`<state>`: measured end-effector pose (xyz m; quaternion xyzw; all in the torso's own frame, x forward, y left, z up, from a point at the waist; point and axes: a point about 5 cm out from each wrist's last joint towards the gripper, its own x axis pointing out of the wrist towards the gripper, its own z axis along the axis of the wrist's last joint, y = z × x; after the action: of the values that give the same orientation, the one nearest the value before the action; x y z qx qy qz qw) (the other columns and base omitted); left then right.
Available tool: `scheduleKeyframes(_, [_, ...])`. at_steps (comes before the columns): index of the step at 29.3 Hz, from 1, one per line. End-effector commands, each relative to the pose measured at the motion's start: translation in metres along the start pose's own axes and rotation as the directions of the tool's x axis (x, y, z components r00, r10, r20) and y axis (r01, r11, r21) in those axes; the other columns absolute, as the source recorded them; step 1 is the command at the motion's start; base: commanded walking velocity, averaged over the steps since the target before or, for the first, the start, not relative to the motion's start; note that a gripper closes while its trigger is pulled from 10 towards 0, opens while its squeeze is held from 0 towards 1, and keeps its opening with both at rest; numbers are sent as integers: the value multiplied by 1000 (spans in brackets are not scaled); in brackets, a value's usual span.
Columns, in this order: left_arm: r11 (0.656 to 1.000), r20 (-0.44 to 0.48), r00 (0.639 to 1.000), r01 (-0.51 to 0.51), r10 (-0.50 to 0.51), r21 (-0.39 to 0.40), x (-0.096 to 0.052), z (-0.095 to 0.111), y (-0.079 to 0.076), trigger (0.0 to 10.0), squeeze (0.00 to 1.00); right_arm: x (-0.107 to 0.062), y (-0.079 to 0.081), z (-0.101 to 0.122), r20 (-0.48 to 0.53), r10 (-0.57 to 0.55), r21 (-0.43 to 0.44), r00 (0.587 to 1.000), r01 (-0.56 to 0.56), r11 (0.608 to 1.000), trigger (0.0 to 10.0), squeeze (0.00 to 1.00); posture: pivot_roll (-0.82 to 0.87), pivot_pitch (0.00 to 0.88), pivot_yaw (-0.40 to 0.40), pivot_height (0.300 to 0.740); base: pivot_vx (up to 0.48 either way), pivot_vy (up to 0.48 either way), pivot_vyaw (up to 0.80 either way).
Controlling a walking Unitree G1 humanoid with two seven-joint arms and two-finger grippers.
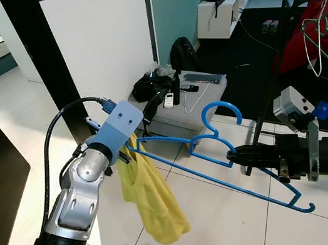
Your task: Hang hanger
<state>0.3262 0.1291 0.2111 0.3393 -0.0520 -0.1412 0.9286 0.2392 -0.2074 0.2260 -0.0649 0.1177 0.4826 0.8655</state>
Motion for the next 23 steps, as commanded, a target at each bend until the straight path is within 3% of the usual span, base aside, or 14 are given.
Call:
scheduleKeyframes(1, [1000,13,1000,2,-2,10,-3,4,-2,10000,0,4,-1,1,4,-9,-12,1000,9,1000,10000,0,-95,0,27,740,0,0,0])
scheduleKeyframes(9, [1000,21,1000,13,-13,4,-4,7,-6,10000,0,6,-15,1,-4,-106,-25,994,106,994,10000,0,-90,0,26,740,0,0,0])
scheduleKeyframes(23, [999,67,997,29,-27,-32,-3,20,-12,10000,0,14,-14,-4,-26,-112,-14,993,112,994,10000,0,-87,0,22,740,0,0,0])
